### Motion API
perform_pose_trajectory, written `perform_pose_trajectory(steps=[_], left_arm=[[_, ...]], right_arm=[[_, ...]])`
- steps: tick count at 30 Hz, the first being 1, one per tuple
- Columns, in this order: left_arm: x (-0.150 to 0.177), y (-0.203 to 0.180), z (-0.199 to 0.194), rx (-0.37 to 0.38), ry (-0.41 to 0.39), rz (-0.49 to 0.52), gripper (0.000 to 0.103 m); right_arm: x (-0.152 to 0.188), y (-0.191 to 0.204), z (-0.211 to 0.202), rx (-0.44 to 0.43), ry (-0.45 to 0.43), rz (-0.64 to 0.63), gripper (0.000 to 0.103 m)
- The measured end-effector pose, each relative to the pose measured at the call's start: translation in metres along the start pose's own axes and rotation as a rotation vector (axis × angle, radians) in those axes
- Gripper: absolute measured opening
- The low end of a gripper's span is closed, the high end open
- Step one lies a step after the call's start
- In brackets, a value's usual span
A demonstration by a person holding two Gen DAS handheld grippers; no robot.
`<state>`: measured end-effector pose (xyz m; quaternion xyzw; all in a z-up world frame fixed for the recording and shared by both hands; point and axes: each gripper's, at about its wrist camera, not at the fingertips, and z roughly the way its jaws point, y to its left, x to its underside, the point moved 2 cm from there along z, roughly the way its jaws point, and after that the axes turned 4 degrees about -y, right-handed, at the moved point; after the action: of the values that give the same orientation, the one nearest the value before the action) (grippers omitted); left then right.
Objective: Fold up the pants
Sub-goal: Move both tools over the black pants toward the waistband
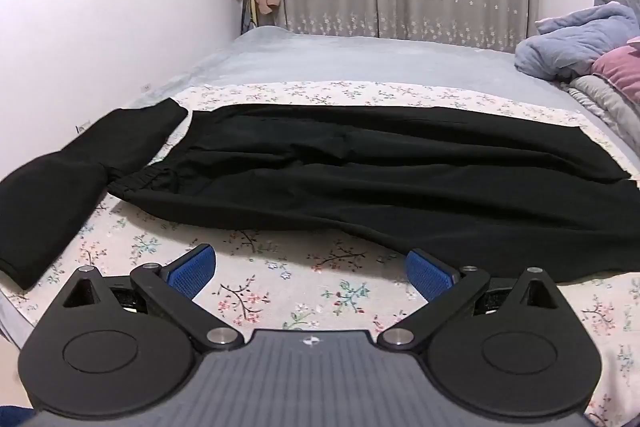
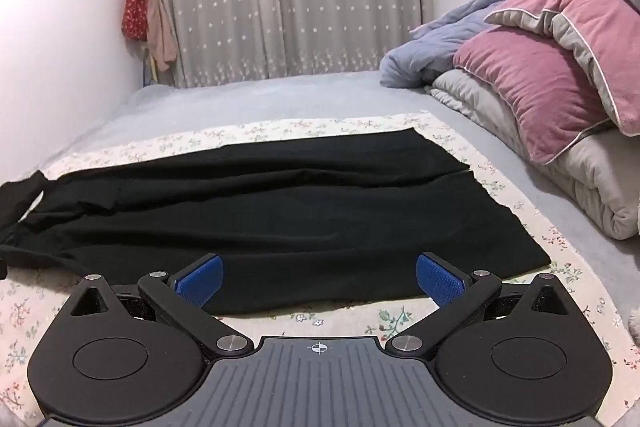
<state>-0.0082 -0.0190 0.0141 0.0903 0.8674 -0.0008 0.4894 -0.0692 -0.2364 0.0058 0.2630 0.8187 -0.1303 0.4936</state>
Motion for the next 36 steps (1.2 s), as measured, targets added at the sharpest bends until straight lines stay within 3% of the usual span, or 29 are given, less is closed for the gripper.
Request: perform_pose_trajectory(steps=[36], left_arm=[[0.006, -0.002, 0.012, 0.028, 0.06, 0.015, 0.103]], right_arm=[[0.001, 0.017, -0.011, 0.028, 0.012, -0.059, 0.103]])
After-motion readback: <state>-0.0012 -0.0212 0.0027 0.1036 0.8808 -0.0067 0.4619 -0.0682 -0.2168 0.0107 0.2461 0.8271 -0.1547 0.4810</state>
